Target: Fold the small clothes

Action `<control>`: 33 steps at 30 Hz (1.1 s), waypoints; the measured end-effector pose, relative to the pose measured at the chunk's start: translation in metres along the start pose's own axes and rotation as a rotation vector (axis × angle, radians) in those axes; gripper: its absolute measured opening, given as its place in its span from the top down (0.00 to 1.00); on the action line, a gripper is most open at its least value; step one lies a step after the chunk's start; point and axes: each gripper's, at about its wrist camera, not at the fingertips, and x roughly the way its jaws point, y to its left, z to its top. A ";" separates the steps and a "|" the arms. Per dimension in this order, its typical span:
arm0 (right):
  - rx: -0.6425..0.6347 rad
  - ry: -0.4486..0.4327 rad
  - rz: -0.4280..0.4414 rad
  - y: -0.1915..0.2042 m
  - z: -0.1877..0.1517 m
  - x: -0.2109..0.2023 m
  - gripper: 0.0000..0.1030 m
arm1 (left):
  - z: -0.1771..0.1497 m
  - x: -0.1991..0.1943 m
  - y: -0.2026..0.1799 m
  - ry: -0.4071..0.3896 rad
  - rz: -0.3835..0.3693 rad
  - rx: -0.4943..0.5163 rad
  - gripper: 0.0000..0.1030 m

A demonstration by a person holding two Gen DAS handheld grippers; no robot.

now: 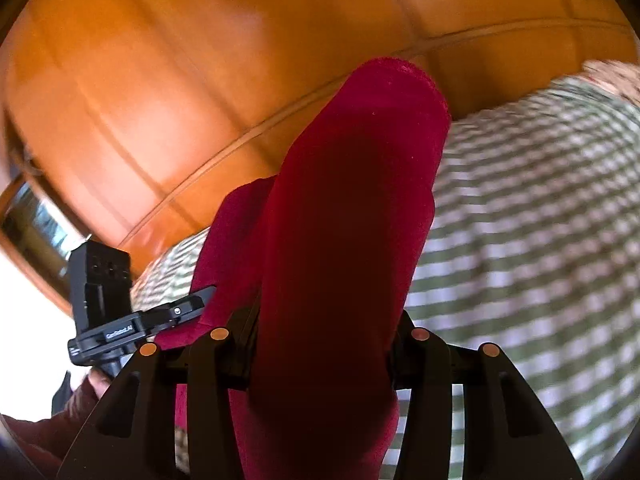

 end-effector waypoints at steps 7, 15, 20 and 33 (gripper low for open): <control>0.139 0.058 -0.205 -0.071 -0.038 0.019 0.36 | -0.014 0.068 -0.019 0.138 0.207 0.098 0.67; 0.011 -0.037 -0.355 -0.043 -0.025 -0.029 0.24 | -0.024 0.004 -0.048 -0.032 0.313 0.168 0.61; -0.110 -0.089 -0.415 -0.010 -0.034 -0.049 0.37 | -0.034 -0.009 -0.063 -0.066 0.321 0.231 0.63; -0.084 -0.002 -0.543 -0.011 -0.084 -0.001 0.34 | -0.045 0.020 -0.041 -0.010 0.475 0.190 0.51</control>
